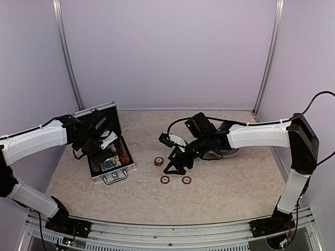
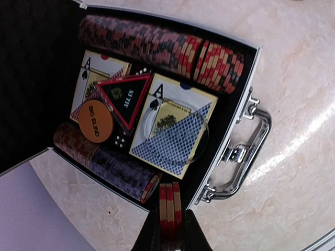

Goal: Pack up texas hold em set
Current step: Place the pile of poker chips in the slot.

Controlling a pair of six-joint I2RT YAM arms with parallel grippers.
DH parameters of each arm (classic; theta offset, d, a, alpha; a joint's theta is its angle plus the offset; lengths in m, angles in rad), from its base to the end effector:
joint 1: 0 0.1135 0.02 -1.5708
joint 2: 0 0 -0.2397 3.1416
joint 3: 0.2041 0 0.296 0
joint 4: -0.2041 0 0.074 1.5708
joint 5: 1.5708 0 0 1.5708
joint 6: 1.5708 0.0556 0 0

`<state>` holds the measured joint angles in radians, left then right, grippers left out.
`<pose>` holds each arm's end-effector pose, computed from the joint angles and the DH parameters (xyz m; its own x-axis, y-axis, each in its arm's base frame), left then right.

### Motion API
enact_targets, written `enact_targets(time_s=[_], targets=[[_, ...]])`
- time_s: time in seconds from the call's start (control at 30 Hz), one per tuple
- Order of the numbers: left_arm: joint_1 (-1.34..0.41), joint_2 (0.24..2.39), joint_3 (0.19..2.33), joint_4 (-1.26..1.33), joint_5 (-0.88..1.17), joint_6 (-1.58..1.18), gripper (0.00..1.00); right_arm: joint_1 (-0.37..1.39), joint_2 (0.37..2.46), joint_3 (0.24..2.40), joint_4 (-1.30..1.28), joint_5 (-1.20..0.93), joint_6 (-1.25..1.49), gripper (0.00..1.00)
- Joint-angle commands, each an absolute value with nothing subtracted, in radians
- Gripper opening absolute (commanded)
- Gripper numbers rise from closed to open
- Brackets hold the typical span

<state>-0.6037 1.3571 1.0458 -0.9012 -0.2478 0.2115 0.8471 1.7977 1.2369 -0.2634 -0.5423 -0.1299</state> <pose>0.2616 -0.1638 0.1963 -0.6531 0.6976 -0.2946 0.6307 0.7164 0.2982 0.2658 0.3441 0.1544 -0.3687 -0.5848 -0.7225 -0.9295 0.2307 0.2877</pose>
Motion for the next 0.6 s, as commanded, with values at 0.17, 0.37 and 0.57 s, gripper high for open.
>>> enact_targets(time_s=[0.17, 0.37, 0.57], targets=[[-0.565, 1.395, 0.979, -0.938, -0.259, 0.377, 0.00, 0.838, 1.847, 1.249, -0.247, -0.572, -0.120, 0.86], [-0.530, 1.443, 0.992, -0.937, -0.264, 0.414, 0.00, 0.838, 1.859, 1.253, -0.253, -0.573, -0.119, 0.85], [-0.522, 1.466, 0.968, -0.934, -0.289, 0.427, 0.00, 0.838, 1.856, 1.249, -0.252, -0.574, -0.120, 0.85]])
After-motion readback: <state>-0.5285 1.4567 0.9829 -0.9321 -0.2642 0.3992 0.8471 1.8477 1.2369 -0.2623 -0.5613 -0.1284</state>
